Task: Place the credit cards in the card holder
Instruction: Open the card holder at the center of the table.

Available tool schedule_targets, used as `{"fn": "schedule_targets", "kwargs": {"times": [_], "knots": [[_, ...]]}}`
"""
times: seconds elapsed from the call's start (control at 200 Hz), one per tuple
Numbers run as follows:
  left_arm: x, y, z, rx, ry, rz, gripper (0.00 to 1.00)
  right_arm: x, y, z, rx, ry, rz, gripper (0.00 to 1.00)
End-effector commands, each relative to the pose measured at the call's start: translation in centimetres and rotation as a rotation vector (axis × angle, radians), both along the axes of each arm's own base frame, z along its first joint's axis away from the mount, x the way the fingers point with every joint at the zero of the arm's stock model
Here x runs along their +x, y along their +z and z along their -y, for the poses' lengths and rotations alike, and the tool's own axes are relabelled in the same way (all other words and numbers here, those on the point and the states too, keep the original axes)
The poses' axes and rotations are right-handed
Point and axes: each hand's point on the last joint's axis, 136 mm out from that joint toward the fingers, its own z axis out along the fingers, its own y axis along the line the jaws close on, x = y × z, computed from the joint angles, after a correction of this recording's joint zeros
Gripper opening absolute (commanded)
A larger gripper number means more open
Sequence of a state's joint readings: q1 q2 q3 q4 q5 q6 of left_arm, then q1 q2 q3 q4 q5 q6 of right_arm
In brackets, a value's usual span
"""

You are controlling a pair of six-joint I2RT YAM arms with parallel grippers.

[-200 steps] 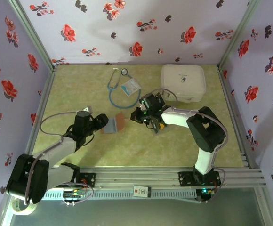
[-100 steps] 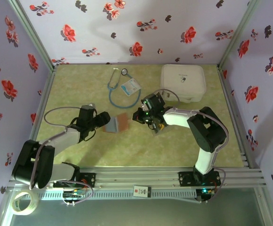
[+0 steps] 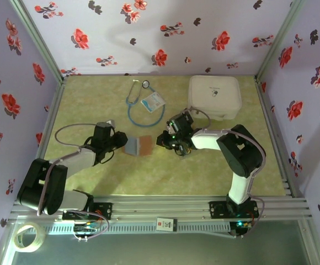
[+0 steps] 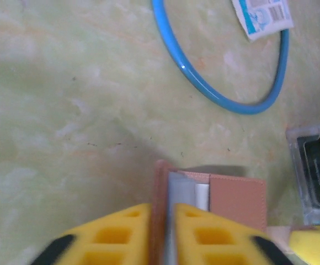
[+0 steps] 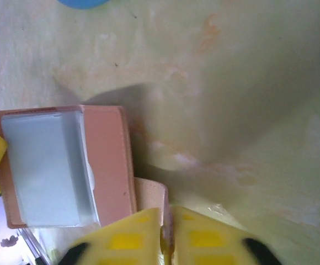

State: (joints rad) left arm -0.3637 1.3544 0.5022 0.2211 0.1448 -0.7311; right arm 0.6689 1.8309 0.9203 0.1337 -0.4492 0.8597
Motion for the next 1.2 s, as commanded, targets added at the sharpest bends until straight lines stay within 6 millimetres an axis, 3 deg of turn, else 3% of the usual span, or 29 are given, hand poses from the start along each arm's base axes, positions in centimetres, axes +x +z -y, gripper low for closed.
{"fn": "schedule_targets", "kwargs": {"times": [0.0, 0.09, 0.235, 0.39, 0.525, 0.645, 0.965, 1.195], "knots": [[0.0, 1.0, 0.6, -0.028, -0.023, 0.031, 0.09, -0.2, 0.7, 0.6, -0.02, 0.006, 0.025, 0.33], [0.0, 1.4, 0.6, -0.019, -0.032, 0.03, 0.08, -0.3, 2.0, 1.4, -0.051, 0.003, 0.057, 0.39], [0.0, 1.8, 0.7, -0.008, -0.045, 0.031, 0.08, -0.8, 4.5, 1.9, -0.087, 0.021, 0.117, 0.4], [0.1, 2.0, 0.9, -0.013, -0.054, 0.031, 0.08, -1.6, 5.8, -1.0, -0.089, 0.107, 0.144, 0.36], [0.2, 2.2, 0.9, -0.019, -0.051, 0.035, 0.12, -1.3, 4.9, -4.1, -0.058, 0.153, 0.125, 0.28], [0.2, 2.5, 0.9, -0.027, -0.048, 0.043, 0.22, -0.9, 3.3, -5.6, -0.033, 0.161, 0.093, 0.22], [0.4, 3.0, 1.2, -0.079, -0.04, 0.067, 0.21, -1.2, -0.7, -4.6, -0.09, 0.146, 0.041, 0.17], [0.3, 3.2, 1.0, -0.115, -0.026, 0.078, 0.14, -1.4, -1.8, -3.7, -0.114, 0.129, 0.025, 0.16]]}}
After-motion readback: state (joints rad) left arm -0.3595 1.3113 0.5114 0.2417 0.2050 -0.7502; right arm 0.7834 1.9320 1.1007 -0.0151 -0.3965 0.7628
